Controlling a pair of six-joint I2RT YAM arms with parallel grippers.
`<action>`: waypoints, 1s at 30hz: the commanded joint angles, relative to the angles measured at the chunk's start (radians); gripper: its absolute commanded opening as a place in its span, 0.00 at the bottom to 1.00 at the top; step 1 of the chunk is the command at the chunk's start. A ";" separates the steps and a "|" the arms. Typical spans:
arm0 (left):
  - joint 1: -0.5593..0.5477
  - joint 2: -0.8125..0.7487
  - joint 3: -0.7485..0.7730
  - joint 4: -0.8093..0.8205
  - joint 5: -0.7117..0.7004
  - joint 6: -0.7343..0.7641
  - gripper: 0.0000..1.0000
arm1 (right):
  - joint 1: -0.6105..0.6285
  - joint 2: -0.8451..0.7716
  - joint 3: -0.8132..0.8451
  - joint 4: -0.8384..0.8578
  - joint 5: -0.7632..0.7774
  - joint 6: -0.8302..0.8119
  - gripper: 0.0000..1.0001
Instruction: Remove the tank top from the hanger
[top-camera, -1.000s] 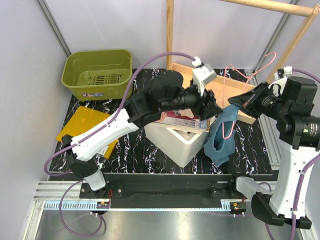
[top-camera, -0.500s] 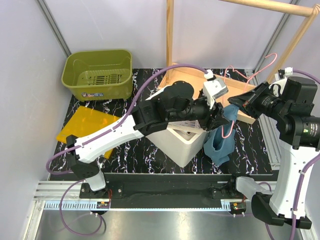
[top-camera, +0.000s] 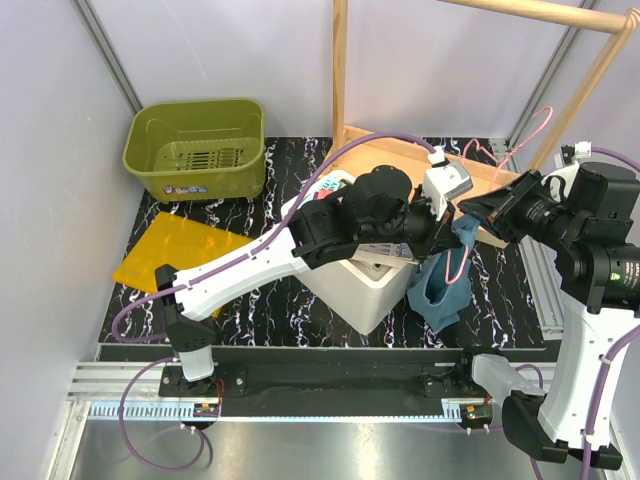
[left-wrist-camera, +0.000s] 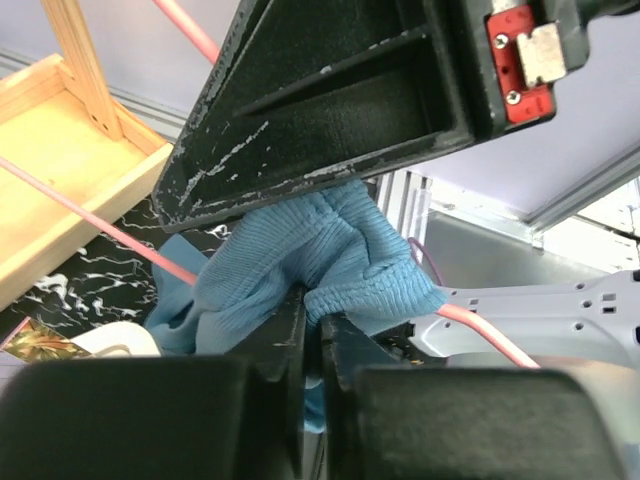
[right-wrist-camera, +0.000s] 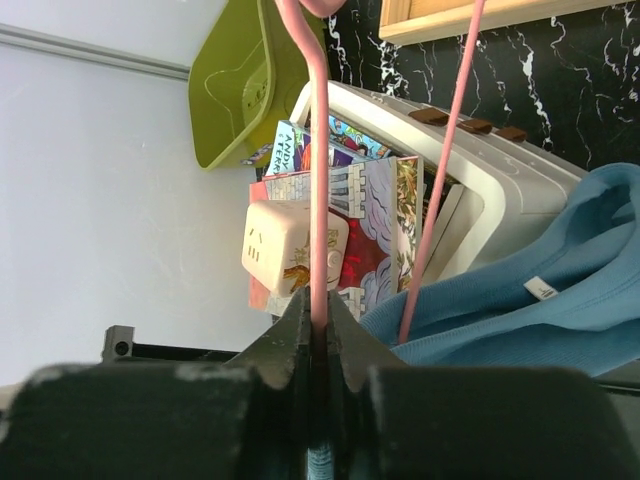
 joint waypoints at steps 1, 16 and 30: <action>0.000 -0.030 0.038 0.011 -0.003 0.006 0.00 | 0.002 -0.008 0.026 0.039 0.013 0.012 0.21; 0.000 -0.072 0.026 0.011 0.042 -0.021 0.00 | 0.002 -0.004 0.029 0.088 0.149 -0.035 0.00; -0.004 -0.096 0.034 0.010 0.099 -0.030 0.00 | 0.002 -0.030 -0.038 0.160 0.201 -0.048 0.00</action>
